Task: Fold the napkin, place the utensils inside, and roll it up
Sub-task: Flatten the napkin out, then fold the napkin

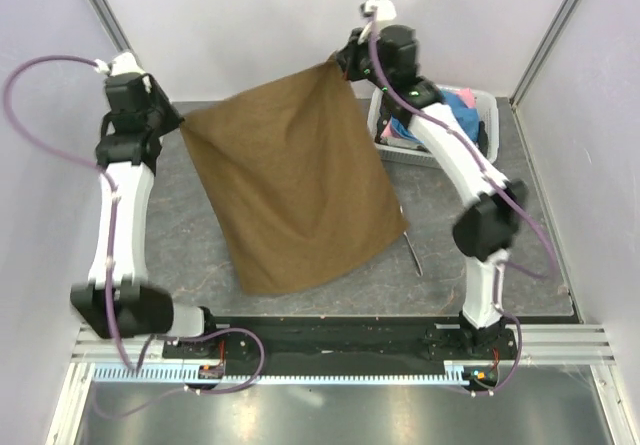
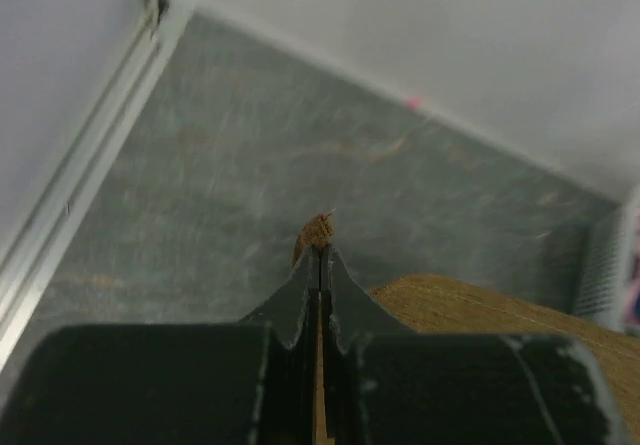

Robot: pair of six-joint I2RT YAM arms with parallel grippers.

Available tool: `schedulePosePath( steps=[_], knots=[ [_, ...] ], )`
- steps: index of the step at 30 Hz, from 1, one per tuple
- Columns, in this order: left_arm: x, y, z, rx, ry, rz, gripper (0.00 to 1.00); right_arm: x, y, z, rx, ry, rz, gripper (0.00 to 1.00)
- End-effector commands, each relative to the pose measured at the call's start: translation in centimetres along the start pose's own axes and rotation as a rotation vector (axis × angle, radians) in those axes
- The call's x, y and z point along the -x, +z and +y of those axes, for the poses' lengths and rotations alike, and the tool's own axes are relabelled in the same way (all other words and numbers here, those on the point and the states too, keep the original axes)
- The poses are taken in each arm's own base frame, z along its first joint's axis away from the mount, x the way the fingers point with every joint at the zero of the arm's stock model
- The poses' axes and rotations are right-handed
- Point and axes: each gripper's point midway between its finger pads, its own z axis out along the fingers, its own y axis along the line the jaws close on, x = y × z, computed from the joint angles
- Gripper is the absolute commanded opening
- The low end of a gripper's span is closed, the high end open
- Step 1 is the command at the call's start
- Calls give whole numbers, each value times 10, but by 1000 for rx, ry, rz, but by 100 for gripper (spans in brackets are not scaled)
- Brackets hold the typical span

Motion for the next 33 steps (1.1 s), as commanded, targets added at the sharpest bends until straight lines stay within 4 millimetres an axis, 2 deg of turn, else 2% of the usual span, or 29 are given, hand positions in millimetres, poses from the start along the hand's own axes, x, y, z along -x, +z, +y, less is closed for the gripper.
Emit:
schedulePosePath(
  steps=[1,2,3,4,5,6,7,9,10,12,13,15,16,17,19,20,21,22,23,25,26,28,29,30,31,32,33],
  knots=[
    [-56,76,35,35,-69,167,2,-69,68,-23,-7,16,84,0],
    [-69,91,42,53,-64,206,2,-83,80,-24,-4,33,91,0],
    [-92,111,52,80,-62,270,2,-105,100,-30,7,43,99,0],
    [-93,120,56,89,-57,278,2,-115,109,-32,12,53,100,1],
    [-98,127,61,110,-55,289,8,-136,120,-37,13,74,113,19],
    [-105,137,66,121,-49,305,34,-138,125,-33,40,81,97,31],
    [-106,140,67,125,-41,310,49,-142,127,-33,51,85,94,54],
    [-104,141,68,130,-37,308,73,-148,127,-29,79,96,98,69],
    [-102,139,67,130,-39,302,76,-146,124,-25,88,96,100,77],
    [-91,132,62,119,-39,277,79,-140,112,-24,89,92,109,81],
    [-87,129,64,137,-35,260,93,-137,106,-21,95,90,116,83],
    [-83,124,64,143,-30,249,94,-130,85,-17,90,96,135,84],
    [-77,118,60,131,-30,237,94,-130,76,-15,88,101,148,85],
    [-77,116,57,114,-30,239,94,-131,58,-16,71,110,171,85],
    [-78,108,46,87,-13,245,94,-134,38,-18,30,142,199,85],
    [-81,105,36,51,-4,261,94,-144,16,-20,4,157,241,85],
    [-84,102,31,36,20,273,94,-150,4,-22,-19,170,266,85],
    [-93,97,17,10,47,302,94,-158,-8,-26,-50,194,291,85],
    [-94,92,10,-9,70,306,94,-175,-33,-31,-100,205,349,85],
    [-110,82,-10,-77,119,353,94,-195,-59,-36,-146,227,410,83],
    [-121,70,-26,-171,112,403,94,-219,-87,-40,-174,236,480,82],
    [-144,50,-43,-299,98,486,93,-241,-116,-43,-196,242,544,81],
    [-153,37,-55,-391,79,527,93,-262,-143,-47,-226,236,610,79],
    [-163,24,-52,-402,75,539,93,-270,-157,-54,-266,226,636,78],
    [-168,20,-50,-399,75,542,93,-278,-170,-60,-292,219,663,76],
    [-169,19,-46,-387,89,520,93,-290,-193,-65,-320,211,716,75],
    [-179,11,-40,-374,95,523,93,-294,-203,-70,-345,204,734,74]
  ],
)
